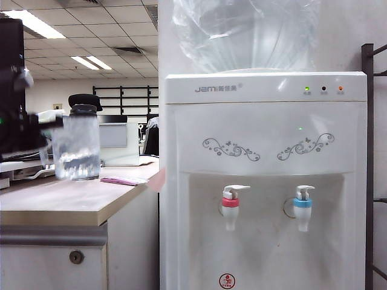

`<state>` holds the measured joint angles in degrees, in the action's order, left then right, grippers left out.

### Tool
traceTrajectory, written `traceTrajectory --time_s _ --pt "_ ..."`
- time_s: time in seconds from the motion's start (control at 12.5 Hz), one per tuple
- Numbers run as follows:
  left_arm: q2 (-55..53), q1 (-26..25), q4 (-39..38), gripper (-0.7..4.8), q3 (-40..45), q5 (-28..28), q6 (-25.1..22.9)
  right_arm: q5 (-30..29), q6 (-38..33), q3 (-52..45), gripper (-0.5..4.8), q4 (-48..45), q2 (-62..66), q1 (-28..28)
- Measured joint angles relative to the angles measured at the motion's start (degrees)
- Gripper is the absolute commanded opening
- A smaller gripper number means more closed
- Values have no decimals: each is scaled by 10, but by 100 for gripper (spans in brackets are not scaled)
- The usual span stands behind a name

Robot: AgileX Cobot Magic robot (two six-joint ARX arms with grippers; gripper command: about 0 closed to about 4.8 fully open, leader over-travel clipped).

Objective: Pick up the plastic mug from the left desk, go to the hot water outlet of the water dispenser, press the vertical switch to get some water, then put the mug back on the desk.

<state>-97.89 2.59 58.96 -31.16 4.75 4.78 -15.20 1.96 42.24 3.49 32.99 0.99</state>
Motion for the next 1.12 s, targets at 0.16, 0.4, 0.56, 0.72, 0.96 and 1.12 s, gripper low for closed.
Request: traceTrajectory --time_s 0.16,0.4,0.56,0.72,0.96,1.12 --pt "129 1 -72 -6 63 41 2 0 0 0 441 -20 -1 0" --pt "243 50 -113 -6 141 64 41 0 0 0 441 -36 -3 0" --pt "316 241 -230 -6 141 10 54 0 0 0 440 -40 -12 0" --pt "303 323 -245 -6 141 -37 54 0 0 0 440 -41 -18 0" --pt "246 349 -244 -6 141 -55 58 0 0 0 440 -41 -21 0" --pt "214 349 -233 -6 141 -55 59 0 0 0 440 -41 -22 0"
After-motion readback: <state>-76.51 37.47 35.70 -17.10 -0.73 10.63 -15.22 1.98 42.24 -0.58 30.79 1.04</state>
